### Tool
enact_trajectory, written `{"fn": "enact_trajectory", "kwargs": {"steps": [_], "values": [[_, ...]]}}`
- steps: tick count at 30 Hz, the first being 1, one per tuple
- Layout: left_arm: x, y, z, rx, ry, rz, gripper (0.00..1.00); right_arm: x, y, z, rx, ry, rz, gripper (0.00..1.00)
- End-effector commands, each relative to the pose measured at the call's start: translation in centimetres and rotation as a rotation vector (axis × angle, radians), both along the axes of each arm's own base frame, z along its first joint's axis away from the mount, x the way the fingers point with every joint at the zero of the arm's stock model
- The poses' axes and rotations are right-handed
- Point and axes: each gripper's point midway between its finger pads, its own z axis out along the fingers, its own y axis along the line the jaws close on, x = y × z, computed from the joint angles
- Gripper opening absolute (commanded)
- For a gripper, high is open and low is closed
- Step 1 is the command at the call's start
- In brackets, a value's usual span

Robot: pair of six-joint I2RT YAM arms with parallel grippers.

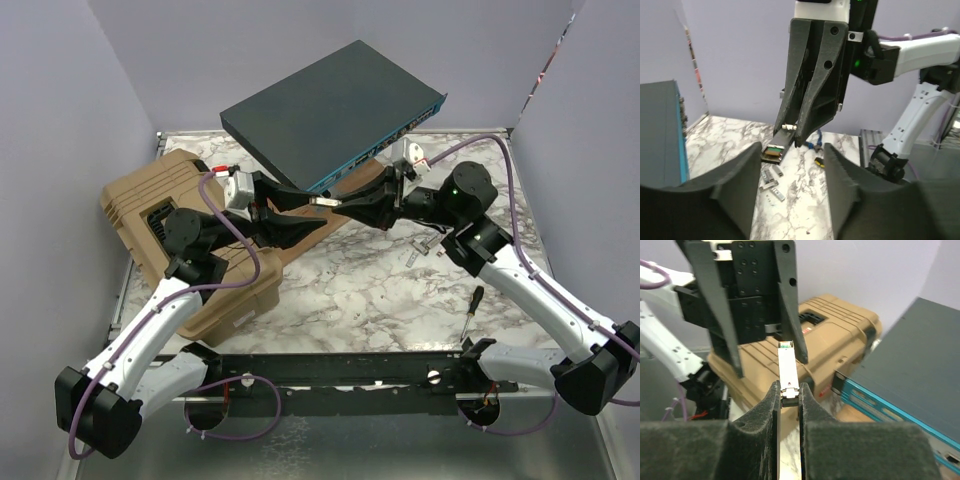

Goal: Insert the plug into the switch port
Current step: Adjust the plug.

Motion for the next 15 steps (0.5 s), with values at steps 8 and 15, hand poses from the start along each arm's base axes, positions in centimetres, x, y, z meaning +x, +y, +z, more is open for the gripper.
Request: {"fn": "enact_trajectory", "kwargs": {"steps": [8, 15], "values": [[6.2, 1.2, -0.7, 0.076, 0.234, 0.302, 0.82, 5.7, -5.3, -0.9, -0.098, -0.053, -0.438, 0.00], [9.5, 4.4, -0.1, -0.014, 0.464, 0.556, 0.99, 8.4, -9.4, -1.9, -0.139, -0.075, -0.716, 0.00]]}}
